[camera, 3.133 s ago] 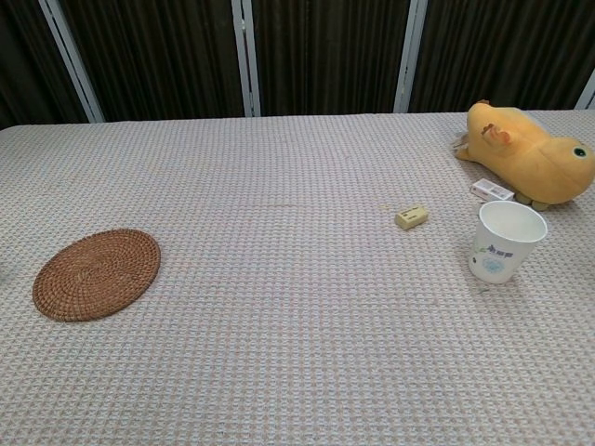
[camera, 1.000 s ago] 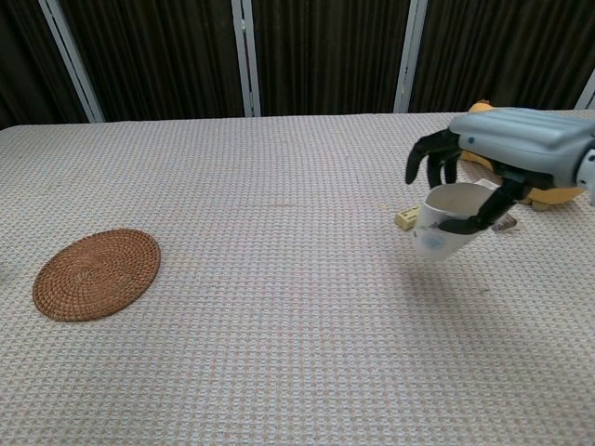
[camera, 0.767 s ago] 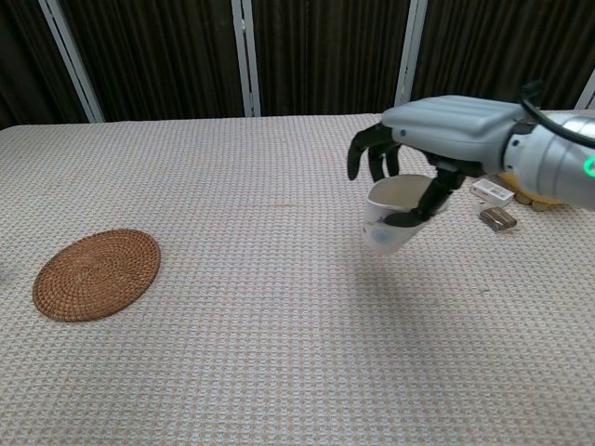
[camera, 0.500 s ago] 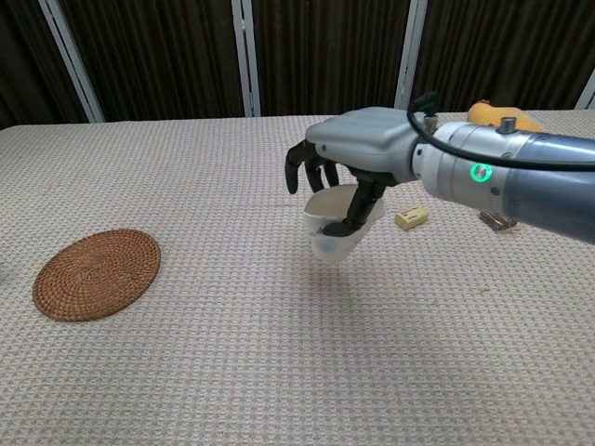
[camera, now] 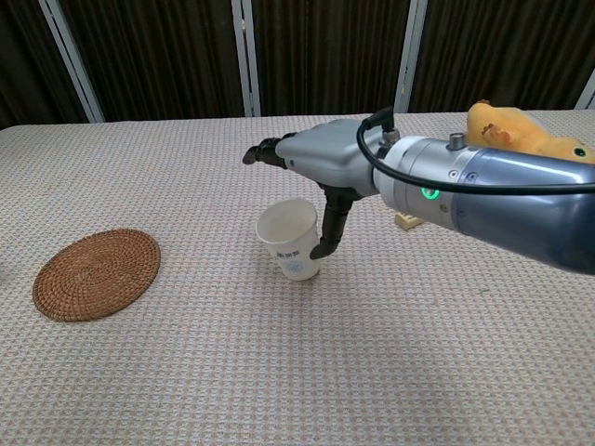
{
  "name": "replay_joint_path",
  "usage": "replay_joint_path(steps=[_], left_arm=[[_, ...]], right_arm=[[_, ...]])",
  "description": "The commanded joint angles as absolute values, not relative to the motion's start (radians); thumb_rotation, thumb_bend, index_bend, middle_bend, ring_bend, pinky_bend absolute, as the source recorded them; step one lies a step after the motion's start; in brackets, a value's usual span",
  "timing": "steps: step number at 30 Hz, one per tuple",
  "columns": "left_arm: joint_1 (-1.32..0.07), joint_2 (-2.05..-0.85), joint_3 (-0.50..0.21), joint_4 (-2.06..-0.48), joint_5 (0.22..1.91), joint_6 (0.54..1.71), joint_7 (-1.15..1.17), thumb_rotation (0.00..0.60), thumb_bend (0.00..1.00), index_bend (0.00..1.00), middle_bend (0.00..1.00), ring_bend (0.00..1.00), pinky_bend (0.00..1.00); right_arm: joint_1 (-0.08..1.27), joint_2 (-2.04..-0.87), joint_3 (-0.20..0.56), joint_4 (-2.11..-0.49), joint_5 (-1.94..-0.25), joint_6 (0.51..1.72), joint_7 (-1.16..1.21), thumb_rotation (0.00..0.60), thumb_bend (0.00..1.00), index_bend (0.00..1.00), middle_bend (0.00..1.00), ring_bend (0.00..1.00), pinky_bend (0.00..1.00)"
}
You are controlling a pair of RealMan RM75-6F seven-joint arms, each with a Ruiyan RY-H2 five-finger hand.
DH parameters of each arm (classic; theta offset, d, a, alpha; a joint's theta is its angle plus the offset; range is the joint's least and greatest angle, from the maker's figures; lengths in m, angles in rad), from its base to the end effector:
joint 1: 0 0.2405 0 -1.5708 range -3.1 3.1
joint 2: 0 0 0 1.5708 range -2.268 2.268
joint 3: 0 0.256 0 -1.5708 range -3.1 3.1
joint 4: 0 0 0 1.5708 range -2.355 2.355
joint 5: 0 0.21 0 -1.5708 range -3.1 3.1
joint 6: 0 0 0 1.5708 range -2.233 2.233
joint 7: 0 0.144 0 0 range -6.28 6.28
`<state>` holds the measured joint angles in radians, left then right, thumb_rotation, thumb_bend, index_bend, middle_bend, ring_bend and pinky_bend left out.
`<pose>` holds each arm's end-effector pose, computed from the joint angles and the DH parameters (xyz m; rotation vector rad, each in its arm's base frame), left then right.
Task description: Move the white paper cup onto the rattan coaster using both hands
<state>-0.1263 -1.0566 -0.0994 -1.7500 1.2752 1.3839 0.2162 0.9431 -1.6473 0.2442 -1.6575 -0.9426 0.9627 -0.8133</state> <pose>-0.3099 0.1991 0.1691 -1.3214 -0.9265 -0.7008 -0.0304 -0.3223 -0.0469 2.0999 -0.6378 0.9279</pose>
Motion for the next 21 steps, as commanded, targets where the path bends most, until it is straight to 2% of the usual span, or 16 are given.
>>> replay_joint_path(steps=[1,6,9,13,17,21], left_arm=[[-0.125,-1.056,-0.097,-1.751,1.281,1.388,0.214,0.6,0.0,0.0,0.0,0.0,0.0],[-0.126,-1.062,-0.087,-1.742,1.319,1.398,0.204,0.6,0.0,0.0,0.0,0.0,0.0],[-0.136,-1.067,-0.078,-1.731,1.373,1.403,0.197,0.6,0.0,0.0,0.0,0.0,0.0],[-0.166,-1.084,-0.073,-1.716,1.458,1.405,0.195,0.6,0.0,0.0,0.0,0.0,0.0],[-0.224,-1.099,-0.086,-1.726,1.52,1.369,0.219,0.6,0.0,0.0,0.0,0.0,0.0],[-0.316,-1.131,-0.111,-1.757,1.563,1.283,0.252,0.6,0.0,0.0,0.0,0.0,0.0]], right_arm=[[0.886,-1.551,0.198,-1.759,-1.056,1.041,-0.781,0.6,0.0,0.0,0.0,0.0,0.1],[0.757,-1.381,0.088,-1.828,-1.258,1.164,-0.672,0.6,0.0,0.0,0.0,0.0,0.06],[0.676,-1.31,0.018,-1.778,-1.399,1.252,-0.547,0.6,0.0,0.0,0.0,0.0,0.0],[0.554,-1.268,-0.067,-1.645,-1.524,1.392,-0.371,0.6,0.0,0.0,0.0,0.0,0.0],[0.472,-1.264,-0.087,-1.576,-1.543,1.474,-0.254,0.6,0.0,0.0,0.0,0.0,0.0],[0.404,-1.266,-0.101,-1.536,-1.546,1.534,-0.252,0.6,0.0,0.0,0.0,0.0,0.0]])
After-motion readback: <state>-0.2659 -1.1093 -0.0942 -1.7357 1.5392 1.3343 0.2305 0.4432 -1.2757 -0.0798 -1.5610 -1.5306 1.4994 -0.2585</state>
